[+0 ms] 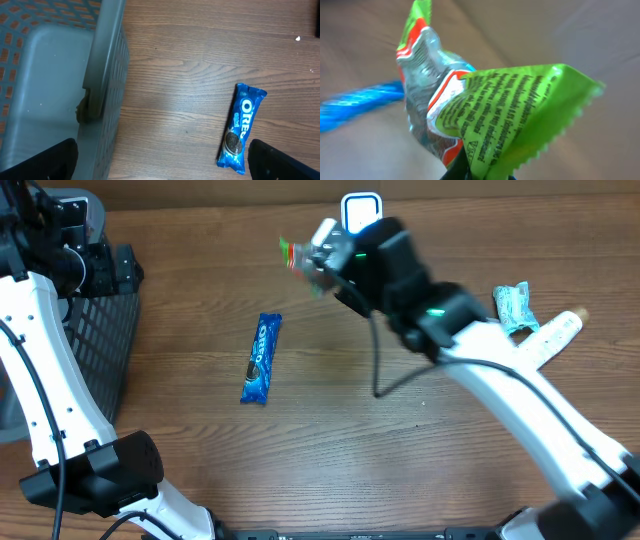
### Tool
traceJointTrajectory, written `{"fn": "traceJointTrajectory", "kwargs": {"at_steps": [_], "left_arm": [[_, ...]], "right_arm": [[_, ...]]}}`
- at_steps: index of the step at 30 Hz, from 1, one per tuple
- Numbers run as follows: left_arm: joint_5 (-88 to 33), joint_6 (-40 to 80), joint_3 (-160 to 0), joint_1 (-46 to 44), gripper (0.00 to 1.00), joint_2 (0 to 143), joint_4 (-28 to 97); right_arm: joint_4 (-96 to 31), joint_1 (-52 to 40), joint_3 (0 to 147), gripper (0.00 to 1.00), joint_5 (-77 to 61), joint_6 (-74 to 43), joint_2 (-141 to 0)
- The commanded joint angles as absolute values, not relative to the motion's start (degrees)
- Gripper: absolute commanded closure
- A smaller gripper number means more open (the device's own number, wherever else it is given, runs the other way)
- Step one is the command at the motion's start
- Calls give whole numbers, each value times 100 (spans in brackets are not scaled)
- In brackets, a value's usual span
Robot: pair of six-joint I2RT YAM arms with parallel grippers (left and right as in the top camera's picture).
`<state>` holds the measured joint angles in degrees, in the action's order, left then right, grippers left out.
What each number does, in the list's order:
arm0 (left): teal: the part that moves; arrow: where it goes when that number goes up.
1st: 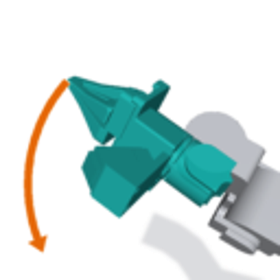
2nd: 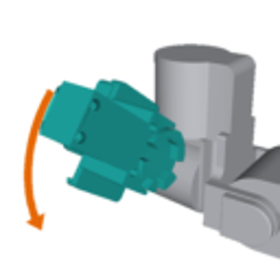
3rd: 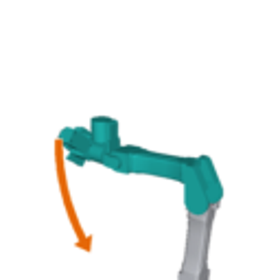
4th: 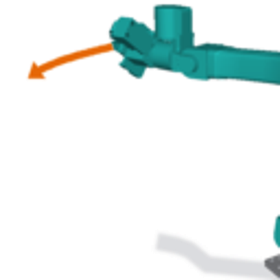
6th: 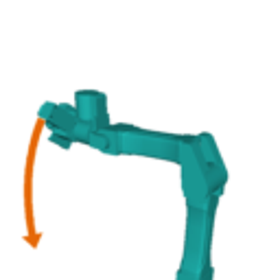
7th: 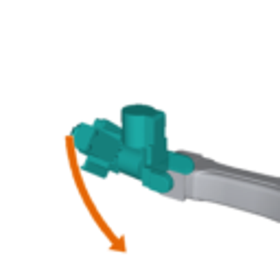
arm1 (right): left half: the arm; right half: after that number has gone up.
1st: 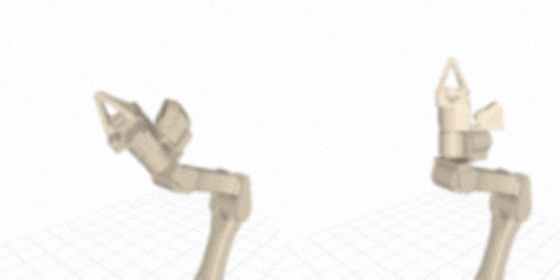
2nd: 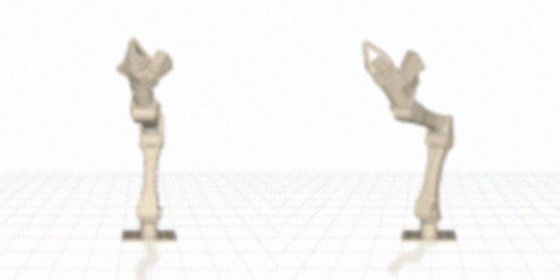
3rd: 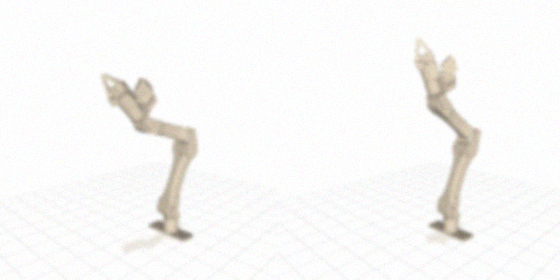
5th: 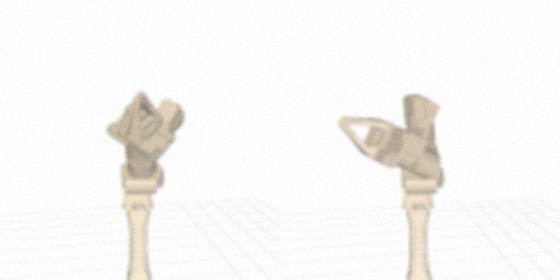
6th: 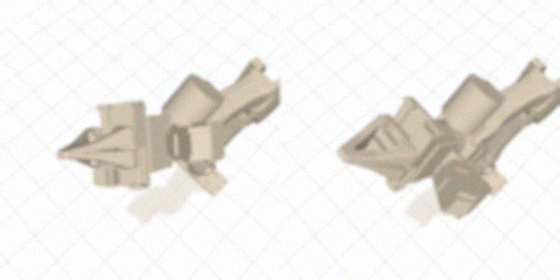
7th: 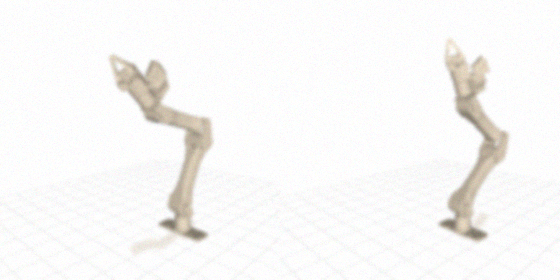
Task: Scan the item barcode
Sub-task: 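Move the green bag right and drop it beside the tube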
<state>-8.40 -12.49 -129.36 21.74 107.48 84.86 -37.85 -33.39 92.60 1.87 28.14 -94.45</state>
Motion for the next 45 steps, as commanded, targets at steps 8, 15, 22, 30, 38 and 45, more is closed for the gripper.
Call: {"fn": "traceJointTrajectory", "kwargs": {"at_steps": [8,15,22,30,38,45], "left_arm": [[-902,-1372,-12949,2126,1,10641,8482],[-899,-1372,-12949,2126,0,10641,8482],[-902,-1372,-12949,2126,0,10641,8482],[-899,-1372,-12949,2134,0,10641,8482],[-897,-1372,-12949,2134,0,10641,8482],[-899,-1372,-12949,2134,0,10641,8482]], "right_arm": [[-5828,-891,9384,96,-3795,403,-9122],[-6165,760,9212,96,-2600,137,-9380],[-5417,1909,8508,96,-2268,-731,-10051],[-5356,2462,8324,68,-2320,-906,-10361],[-6149,2777,8923,11,-3743,-1227,-10350],[-6493,2331,9470,0,-5339,-1201,-10318]]}}
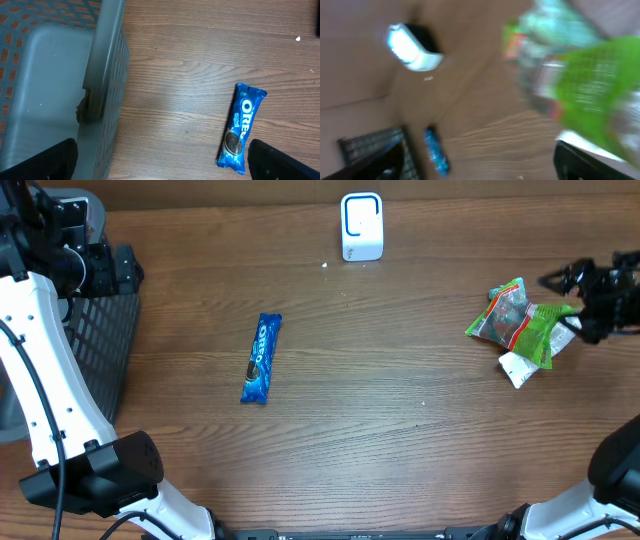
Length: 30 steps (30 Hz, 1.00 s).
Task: Scan the item barcode
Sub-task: 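Move the green bag right and drop it beside the tube, then reach the right gripper to the blue Oreo pack and grasp it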
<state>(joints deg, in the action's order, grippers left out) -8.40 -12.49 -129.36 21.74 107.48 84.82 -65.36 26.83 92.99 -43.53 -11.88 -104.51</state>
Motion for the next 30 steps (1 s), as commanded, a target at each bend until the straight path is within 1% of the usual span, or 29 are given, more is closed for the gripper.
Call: {"fn": "traceJointTrajectory", "kwargs": {"at_steps": [1,6,9,10,11,13,14,16,23,26,30], "left_arm": [[-899,-1372,-12949,2134,0,10641,8484],[-897,-1372,-12949,2134,0,10641,8482],[-899,-1372,-12949,2134,0,10641,8482],[-899,-1372,-12949,2134,0,10641,8482],[-899,-1372,-12949,2134,0,10641,8482],[-897,-1372,-12949,2134,0,10641,8482],[-897,-1372,-12949,2134,1,10641,8482],[-899,-1372,-12949,2134,0,10641,8482],[-899,-1372,-12949,2134,1,10641,8482],[-899,-1372,-12949,2134,0,10641,8482],[-897,-1372,-12949,2134,1,10641,8482]], "right_arm": [[-6436,2161,9467,0,-5380,-1203,-10320],[-5669,794,9391,0,-5312,-1205,-10361],[-5092,-250,9391,0,-4906,-1288,-10464],[-4915,-578,9391,1,-4648,-1424,-10519],[-4689,-1002,9391,5,-4259,-1675,-10589],[-4362,-1605,9391,7,-3680,-1970,-10731],[-4095,-2104,9391,10,-3142,-2226,-10868],[-3813,-2617,9391,12,-2519,-2602,-11050],[-3059,-3800,9391,18,-1170,-3496,-11797],[-2709,-4099,9391,25,-1050,-3649,-12151],[-2397,-4333,9391,31,-1055,-3664,-12446]]}}
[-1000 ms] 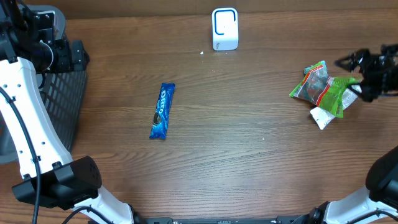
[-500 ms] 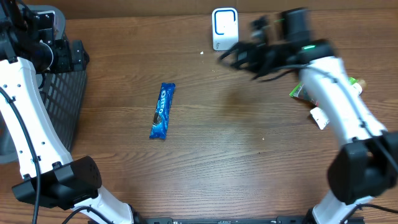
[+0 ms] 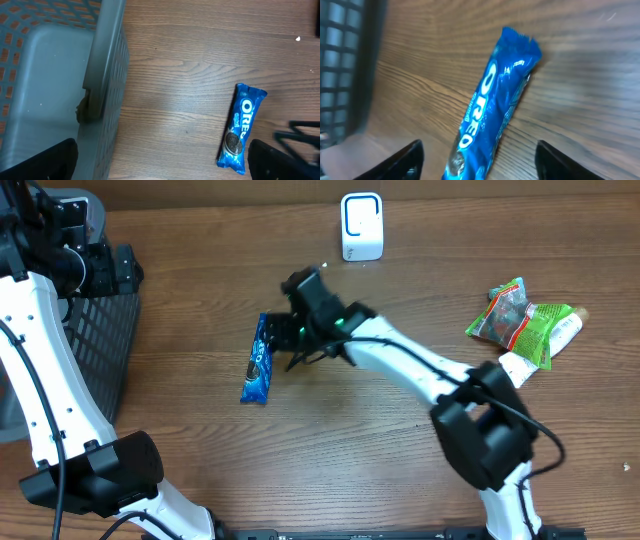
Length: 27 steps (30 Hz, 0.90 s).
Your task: Scan the item barcode
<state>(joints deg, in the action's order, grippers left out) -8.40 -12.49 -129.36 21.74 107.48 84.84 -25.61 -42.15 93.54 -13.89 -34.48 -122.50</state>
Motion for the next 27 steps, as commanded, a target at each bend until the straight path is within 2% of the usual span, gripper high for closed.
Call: {"fn": "traceJointTrajectory", "kwargs": {"at_steps": [1,3,12,17,20,22,27], "left_arm": [[-897,-1372,-12949,2137,0,10641,8482],[-899,-1372,-12949,2134,0,10641,8482],[-899,-1372,-12949,2134,0,10641,8482],[-899,-1372,-12949,2134,0,10641,8482],[-899,-1372,-12949,2134,0,10641,8482],[-897,-1372,-12949,2134,0,10641,8482],[-897,-1372,-12949,2134,1,10641,8482]], "right_arm": [[-2351,-4368,9391,33,-1057,-3736,-12481],[-2209,-4442,9391,40,-1100,-3776,-12567],[-2084,-4558,9391,58,-1184,-3929,-13080],[-2204,-4552,9391,73,-1225,-3924,-13117],[-2324,-4523,9393,89,-1229,-3927,-13117],[-2443,-4480,9404,95,-1238,-3922,-13096],[-2770,-4296,9428,96,-1376,-3647,-12864]]}}
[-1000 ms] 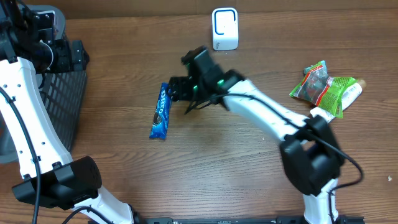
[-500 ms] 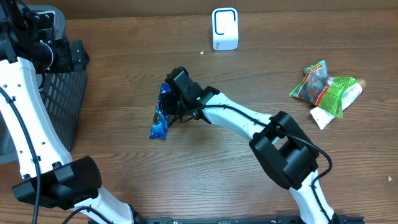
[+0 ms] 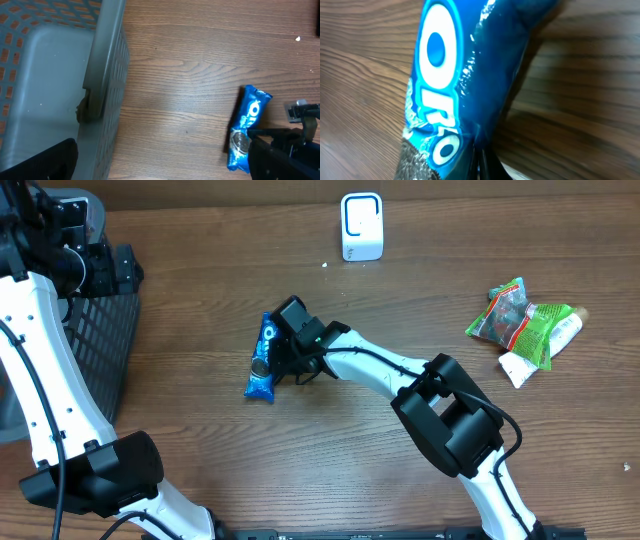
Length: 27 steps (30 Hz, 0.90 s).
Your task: Scan the item barcode
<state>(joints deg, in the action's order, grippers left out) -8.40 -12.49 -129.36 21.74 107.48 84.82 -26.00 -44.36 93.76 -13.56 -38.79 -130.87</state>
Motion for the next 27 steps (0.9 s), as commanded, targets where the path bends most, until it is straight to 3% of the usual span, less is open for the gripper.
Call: {"fn": "traceJointTrajectory", "kwargs": {"at_steps": [1,9,10,11,12,14,23,27], "left_arm": [[-897,-1372,-12949,2134,0,10641,8482],[-899,-1372,-12949,2134,0,10641,8482],[-897,-1372,-12949,2134,0,10641,8482],[-897,-1372,-12949,2134,0,10641,8482],[-897,-1372,-12949,2134,0,10641,8482],[-899,-1372,-12949,2134,0,10641,8482],[-899,-1372,-12949,2134,0,10641,8482],[-899,-1372,-12949,2134,0,10641,8482]], "right_arm": [[-2858,-4261,9428,96,-1376,-3546,-12790],[-3398,-4211,9428,96,-1372,-2346,-12110],[-3371,-4241,9428,80,-1374,-2261,-12086],[-3326,-4261,9428,55,-1374,-2244,-12086],[-3214,-4289,9426,38,-1374,-2244,-12088],[-3044,-4320,9424,29,-1356,-2244,-12132],[-3059,-4333,9419,29,-838,-2770,-12711],[-3164,-4300,9419,41,-814,-2790,-12807]]}}
